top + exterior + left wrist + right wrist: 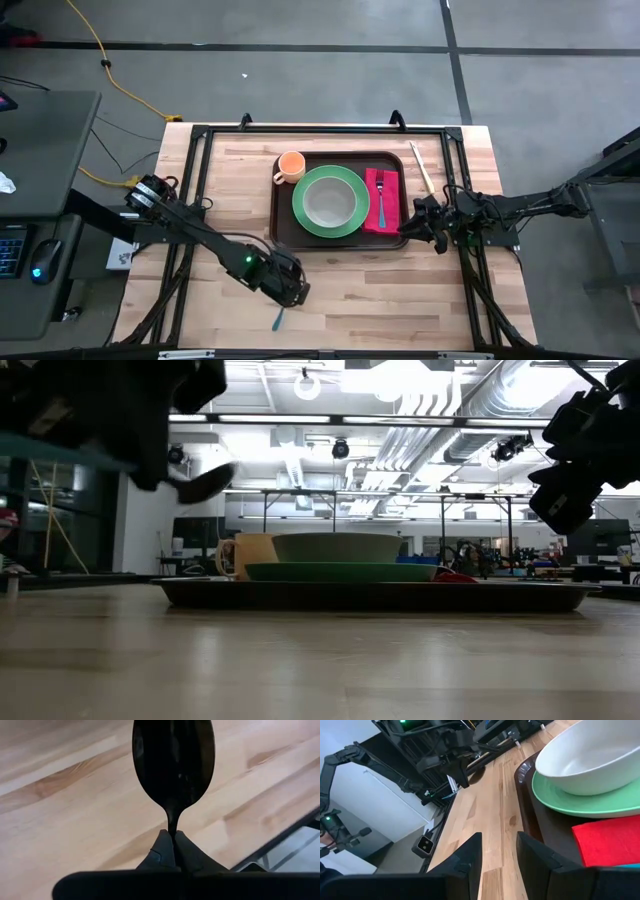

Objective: Set up tray
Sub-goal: Put the blue spoon on the red napkin to the left of the blue fork

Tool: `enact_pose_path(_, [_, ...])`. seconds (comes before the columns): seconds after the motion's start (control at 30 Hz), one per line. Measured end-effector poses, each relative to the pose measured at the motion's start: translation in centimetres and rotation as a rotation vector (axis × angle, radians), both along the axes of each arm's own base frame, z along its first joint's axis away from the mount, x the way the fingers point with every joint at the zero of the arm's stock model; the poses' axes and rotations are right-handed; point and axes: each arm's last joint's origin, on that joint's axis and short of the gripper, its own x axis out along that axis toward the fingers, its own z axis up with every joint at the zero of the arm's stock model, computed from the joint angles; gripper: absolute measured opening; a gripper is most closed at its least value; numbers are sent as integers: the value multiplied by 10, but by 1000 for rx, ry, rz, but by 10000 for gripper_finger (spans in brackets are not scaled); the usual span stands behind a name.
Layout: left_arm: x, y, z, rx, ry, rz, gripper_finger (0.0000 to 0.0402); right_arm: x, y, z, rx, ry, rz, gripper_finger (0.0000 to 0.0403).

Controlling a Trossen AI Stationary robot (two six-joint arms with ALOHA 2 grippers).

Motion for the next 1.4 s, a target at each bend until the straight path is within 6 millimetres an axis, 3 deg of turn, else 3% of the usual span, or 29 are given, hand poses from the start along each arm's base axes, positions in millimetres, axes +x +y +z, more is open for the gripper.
enact_pose_path(0.27, [17,13,19,24,-74,-16,10,0,0,0,2,0,-1,99])
enact_pose_path(0.83, [58,63,67,134,-266,-20,10,1,-2,0,-10,-2,-68,99])
enact_pose_path(1.4, [83,108,86,221,-451,21,10,1,-3,3,22,-25,-129,99])
